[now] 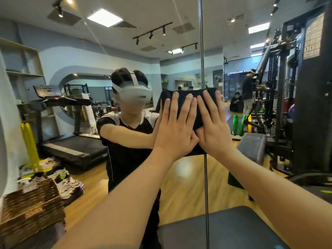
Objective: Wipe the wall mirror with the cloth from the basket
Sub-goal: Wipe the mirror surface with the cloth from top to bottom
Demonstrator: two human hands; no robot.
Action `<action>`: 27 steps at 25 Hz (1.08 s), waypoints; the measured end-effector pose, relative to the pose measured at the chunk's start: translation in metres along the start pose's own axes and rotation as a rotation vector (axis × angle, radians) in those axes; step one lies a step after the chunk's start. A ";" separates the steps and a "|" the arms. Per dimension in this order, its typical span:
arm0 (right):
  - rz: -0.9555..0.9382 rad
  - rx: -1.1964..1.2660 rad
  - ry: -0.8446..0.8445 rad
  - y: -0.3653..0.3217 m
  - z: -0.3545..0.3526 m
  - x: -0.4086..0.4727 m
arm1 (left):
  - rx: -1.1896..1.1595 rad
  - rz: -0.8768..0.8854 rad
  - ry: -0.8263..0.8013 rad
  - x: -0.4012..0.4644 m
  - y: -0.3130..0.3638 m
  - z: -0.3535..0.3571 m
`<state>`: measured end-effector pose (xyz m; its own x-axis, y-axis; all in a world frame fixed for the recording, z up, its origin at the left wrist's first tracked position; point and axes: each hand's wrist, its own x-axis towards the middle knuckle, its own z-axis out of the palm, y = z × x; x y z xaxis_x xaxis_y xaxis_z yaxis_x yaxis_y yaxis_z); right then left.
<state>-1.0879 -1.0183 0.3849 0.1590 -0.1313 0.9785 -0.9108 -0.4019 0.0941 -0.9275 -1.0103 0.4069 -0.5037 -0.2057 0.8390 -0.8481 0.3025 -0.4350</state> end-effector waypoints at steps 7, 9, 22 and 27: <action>0.004 -0.068 -0.039 -0.040 0.017 -0.033 | 0.045 0.038 -0.049 -0.054 -0.013 0.004; 0.013 -0.081 -0.043 -0.054 0.022 -0.030 | 0.056 0.050 -0.068 -0.061 -0.026 0.000; 0.008 -0.053 -0.009 -0.215 0.080 0.007 | 0.095 0.069 -0.099 -0.144 -0.183 -0.052; -0.004 -0.008 -0.013 -0.291 0.104 0.024 | 0.126 0.060 -0.108 -0.186 -0.252 -0.072</action>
<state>-0.7792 -0.9992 0.3622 0.1673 -0.1419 0.9756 -0.9134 -0.3948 0.0991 -0.6083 -0.9810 0.3845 -0.5633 -0.2918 0.7730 -0.8262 0.1998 -0.5267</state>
